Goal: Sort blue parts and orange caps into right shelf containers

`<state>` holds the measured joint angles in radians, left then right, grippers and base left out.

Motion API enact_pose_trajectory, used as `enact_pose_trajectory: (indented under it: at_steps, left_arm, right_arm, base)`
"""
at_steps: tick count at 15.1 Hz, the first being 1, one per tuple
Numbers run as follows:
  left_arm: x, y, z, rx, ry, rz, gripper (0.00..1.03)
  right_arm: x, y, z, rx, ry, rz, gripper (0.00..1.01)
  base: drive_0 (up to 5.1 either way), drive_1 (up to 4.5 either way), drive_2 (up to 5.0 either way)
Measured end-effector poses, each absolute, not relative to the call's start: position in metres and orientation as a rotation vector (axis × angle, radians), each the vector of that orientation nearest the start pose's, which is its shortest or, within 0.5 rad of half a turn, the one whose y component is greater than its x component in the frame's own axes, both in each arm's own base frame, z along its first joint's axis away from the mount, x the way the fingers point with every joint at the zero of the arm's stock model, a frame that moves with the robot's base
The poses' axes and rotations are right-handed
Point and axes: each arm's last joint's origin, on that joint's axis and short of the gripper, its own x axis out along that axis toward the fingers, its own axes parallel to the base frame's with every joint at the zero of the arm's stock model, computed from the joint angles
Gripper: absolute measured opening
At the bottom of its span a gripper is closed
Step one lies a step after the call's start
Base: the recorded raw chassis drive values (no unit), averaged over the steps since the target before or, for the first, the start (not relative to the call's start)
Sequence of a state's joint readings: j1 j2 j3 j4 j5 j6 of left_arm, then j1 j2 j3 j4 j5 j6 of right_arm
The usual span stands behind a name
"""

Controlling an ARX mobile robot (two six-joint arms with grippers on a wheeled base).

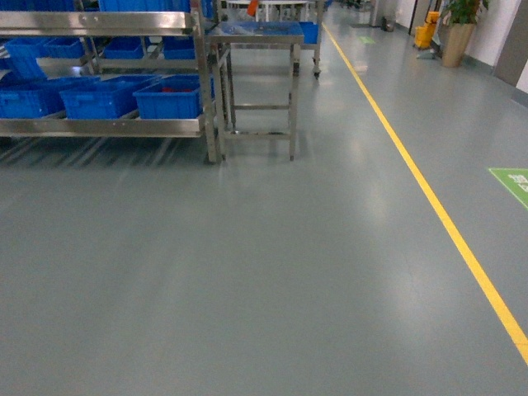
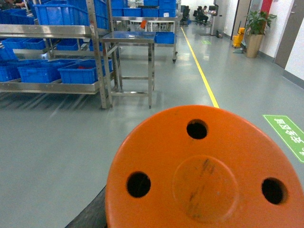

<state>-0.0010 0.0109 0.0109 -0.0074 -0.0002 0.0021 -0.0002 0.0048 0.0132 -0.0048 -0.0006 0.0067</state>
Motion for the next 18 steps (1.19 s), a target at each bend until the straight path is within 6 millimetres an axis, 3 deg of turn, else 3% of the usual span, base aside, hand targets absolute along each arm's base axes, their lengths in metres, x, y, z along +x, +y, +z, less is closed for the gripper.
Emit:
enact_pose_trajectory:
  at_steps: [18]
  left_arm:
    - [0.0977,-0.0001,0.1659,0.002,0.005,-0.001,0.43]
  right_arm:
    - [0.0972,0.0,0.1671,0.007,-0.003,0.0,0.46]
  base:
    - [0.0,4.18,-4.3]
